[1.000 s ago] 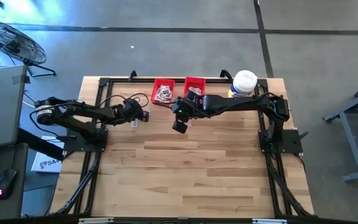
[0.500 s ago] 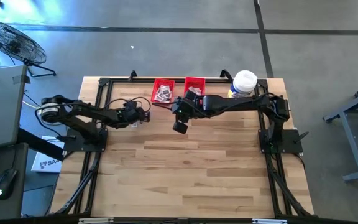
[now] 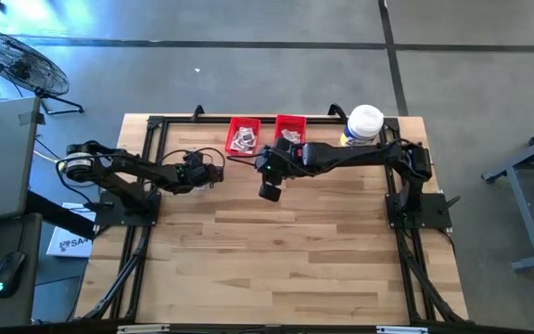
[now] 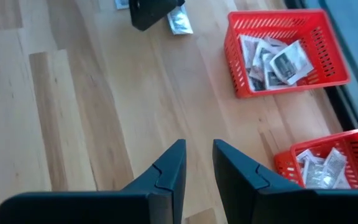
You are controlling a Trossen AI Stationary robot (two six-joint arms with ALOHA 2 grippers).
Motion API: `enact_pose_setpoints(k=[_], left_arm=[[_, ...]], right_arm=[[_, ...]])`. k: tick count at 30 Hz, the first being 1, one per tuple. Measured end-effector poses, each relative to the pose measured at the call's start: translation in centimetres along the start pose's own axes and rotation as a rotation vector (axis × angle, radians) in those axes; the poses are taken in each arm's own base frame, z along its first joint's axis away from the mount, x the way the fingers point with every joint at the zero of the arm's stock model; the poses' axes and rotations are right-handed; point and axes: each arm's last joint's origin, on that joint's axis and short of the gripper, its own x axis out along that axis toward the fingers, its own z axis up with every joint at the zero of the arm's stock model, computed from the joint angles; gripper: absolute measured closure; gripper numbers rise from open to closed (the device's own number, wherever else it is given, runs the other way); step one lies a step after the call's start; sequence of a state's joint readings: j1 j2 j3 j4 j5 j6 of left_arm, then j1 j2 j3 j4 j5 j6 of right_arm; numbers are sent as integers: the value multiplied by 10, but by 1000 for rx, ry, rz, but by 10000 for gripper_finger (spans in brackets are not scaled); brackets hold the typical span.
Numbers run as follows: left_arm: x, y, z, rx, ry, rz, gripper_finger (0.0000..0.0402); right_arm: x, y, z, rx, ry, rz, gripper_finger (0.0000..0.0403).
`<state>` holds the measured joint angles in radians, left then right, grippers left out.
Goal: Pick & Place First Aid Supplies
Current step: Put the ointment pack into the right red bin
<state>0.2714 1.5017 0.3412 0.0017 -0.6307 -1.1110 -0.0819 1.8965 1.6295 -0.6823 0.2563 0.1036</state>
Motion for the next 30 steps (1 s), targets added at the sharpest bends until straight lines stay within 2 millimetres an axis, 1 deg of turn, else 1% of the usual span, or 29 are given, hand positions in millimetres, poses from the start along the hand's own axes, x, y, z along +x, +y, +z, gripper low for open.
enact_pose_setpoints(k=[3,7,10,14,18,24,27,30], left_arm=[[-1,-1,-1,16,-6,-2,400],[-8,-5,1,54,-5,-34,401],[-13,-11,6,87,6,-82,401],[-21,-18,7,137,25,-149,401],[-31,-26,3,168,42,-228,401],[-47,-39,-2,196,7,-302,401],[-52,-44,-3,214,-10,-319,401],[-53,-45,-3,237,-16,-325,400]], right_arm=[[-2,1,-2,-6,19,28,329],[-16,1,0,-10,-6,4,329],[-21,3,1,-29,-25,-8,329],[-24,9,1,-80,-36,0,329],[-25,13,1,-91,-45,12,329],[-25,12,4,-105,-74,9,329],[-24,13,4,-126,-79,32,329],[-17,16,-1,-127,-76,76,329]])
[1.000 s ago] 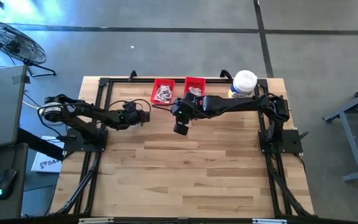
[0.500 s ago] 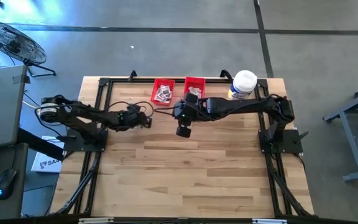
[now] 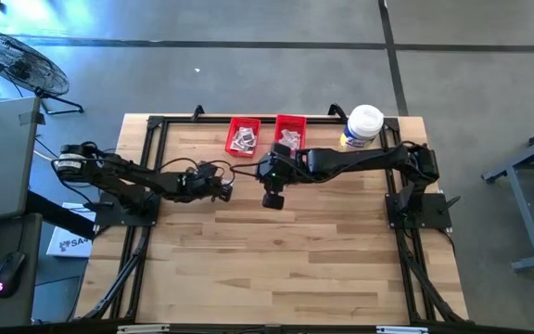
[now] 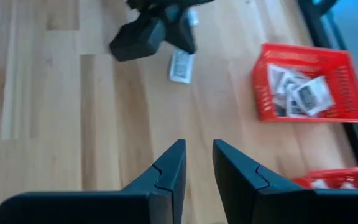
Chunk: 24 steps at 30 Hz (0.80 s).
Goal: Pick & Place First Aid Supplies
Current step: Put the ointment pack into the right red bin
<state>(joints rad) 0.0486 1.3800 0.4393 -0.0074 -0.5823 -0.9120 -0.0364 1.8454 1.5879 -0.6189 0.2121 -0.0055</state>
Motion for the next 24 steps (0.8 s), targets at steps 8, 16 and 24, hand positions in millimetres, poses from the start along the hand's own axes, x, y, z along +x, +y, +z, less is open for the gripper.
enact_pose_setpoints(k=[8,16,24], left_arm=[[-1,-10,3,254,51,-177,345],[5,-5,6,758,95,-305,264],[11,7,11,916,143,-320,264]], right_arm=[[12,3,-16,-5,40,2,329],[12,3,-13,1,18,10,329],[12,3,-13,5,19,32,329]])
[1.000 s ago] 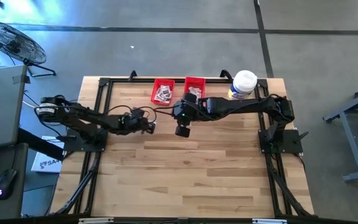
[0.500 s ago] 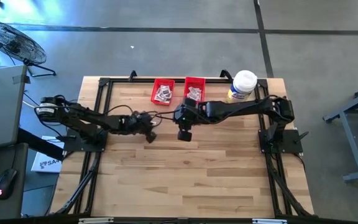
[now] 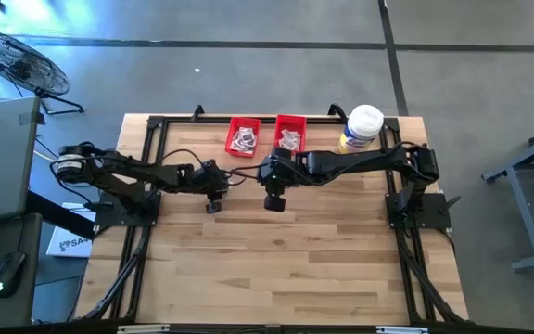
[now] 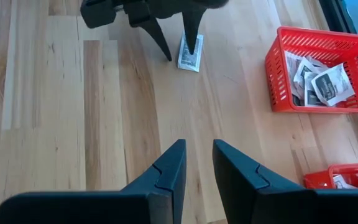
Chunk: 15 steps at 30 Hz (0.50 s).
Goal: Pick & Place First Aid Supplies
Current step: Put the ointment pack into the right red bin
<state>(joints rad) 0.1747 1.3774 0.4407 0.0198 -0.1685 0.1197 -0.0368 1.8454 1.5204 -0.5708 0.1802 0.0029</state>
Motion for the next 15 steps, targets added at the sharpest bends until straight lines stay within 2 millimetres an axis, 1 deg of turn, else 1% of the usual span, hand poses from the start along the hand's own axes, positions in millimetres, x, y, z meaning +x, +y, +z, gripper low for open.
enact_pose_setpoints(k=[2,8,12,15], left_arm=[[0,2,-1,4,2,-18,264],[2,11,-2,-7,11,7,264],[10,17,-6,-41,38,-37,264],[16,18,-8,-46,43,-60,270]], right_arm=[[0,0,0,0,-2,0,329],[0,0,2,3,-23,0,329],[0,0,3,2,-26,0,329],[0,0,3,2,-27,0,329]])
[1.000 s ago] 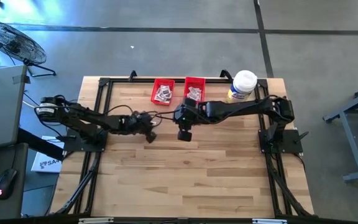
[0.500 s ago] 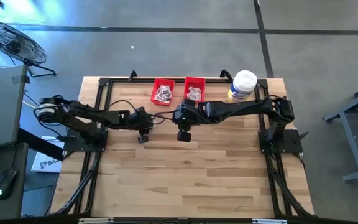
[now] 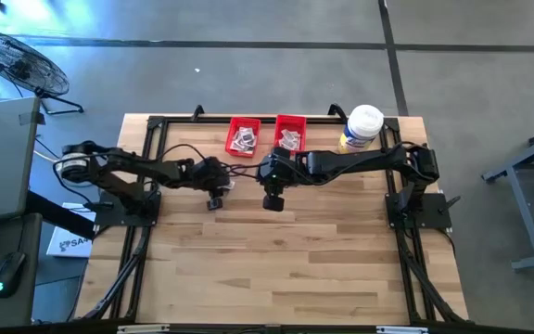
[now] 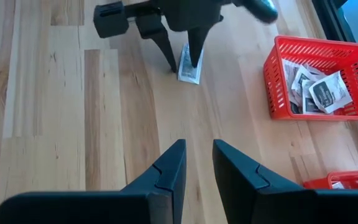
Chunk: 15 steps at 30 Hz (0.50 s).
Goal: Pick & Place First Aid Supplies
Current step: Put the ointment pack into the right red bin
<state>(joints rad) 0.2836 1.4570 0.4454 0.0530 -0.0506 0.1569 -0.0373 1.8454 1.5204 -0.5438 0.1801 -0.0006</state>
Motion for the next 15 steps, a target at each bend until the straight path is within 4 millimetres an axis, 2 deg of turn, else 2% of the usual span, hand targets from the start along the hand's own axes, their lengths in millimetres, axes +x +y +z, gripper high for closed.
enact_pose_setpoints(k=[4,10,15], left_arm=[[5,-1,-1,14,6,-11,304],[5,-2,-2,-42,11,-22,390],[5,-2,-2,-93,7,-19,392]], right_arm=[[0,1,0,2,0,19,329],[-1,5,1,-3,-16,42,329],[-1,15,4,-43,-48,55,329]])
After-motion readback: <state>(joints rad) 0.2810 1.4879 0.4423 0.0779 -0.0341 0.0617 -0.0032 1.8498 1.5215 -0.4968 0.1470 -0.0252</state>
